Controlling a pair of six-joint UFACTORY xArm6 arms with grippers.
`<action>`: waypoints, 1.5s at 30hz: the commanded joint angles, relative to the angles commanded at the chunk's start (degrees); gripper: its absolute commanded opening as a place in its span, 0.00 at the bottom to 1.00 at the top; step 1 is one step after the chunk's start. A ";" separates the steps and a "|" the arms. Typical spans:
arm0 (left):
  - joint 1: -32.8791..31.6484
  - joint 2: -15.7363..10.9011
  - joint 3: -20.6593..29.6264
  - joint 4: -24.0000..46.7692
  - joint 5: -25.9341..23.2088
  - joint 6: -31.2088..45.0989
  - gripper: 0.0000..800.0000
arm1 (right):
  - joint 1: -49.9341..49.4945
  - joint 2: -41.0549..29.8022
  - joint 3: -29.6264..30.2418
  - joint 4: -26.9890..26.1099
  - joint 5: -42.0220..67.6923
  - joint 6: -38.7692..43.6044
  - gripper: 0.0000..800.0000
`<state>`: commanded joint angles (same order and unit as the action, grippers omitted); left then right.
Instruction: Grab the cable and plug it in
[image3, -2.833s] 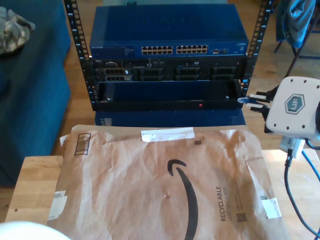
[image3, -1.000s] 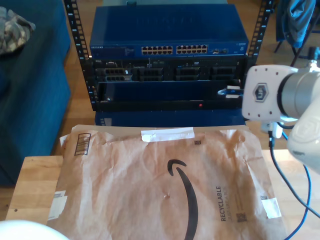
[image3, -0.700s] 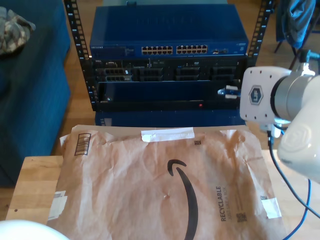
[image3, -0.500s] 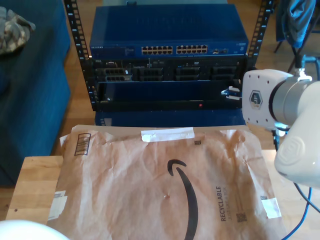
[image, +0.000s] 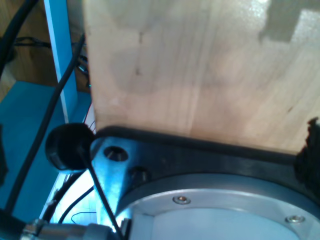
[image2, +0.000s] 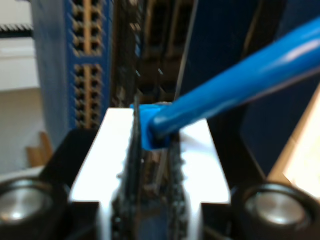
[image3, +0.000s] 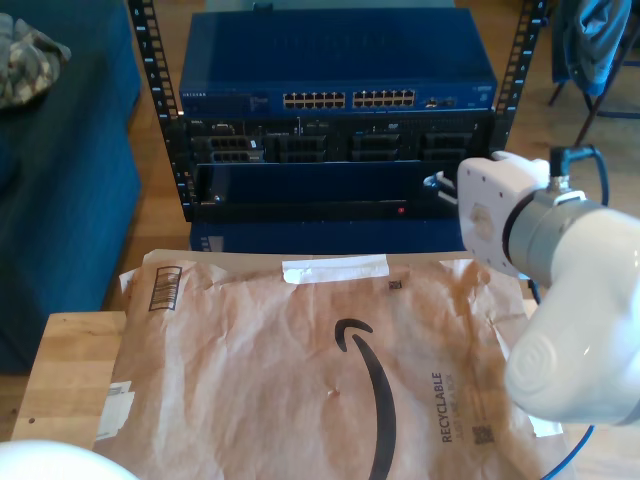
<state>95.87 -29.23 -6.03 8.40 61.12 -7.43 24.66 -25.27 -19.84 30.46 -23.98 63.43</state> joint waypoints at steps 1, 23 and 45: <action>0.00 0.00 0.00 0.00 0.00 0.00 1.00 | 0.18 0.62 -0.35 0.00 -1.32 0.00 0.00; 0.00 0.00 0.00 0.00 0.00 0.00 1.00 | 2.20 9.67 -3.25 0.00 -12.57 9.85 0.00; 0.00 0.00 0.00 0.00 0.00 0.00 1.00 | 5.01 39.38 -16.35 0.09 -43.60 11.16 0.00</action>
<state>95.87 -29.23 -6.03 8.40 61.12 -7.43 29.67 14.11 -36.19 30.55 -67.58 74.59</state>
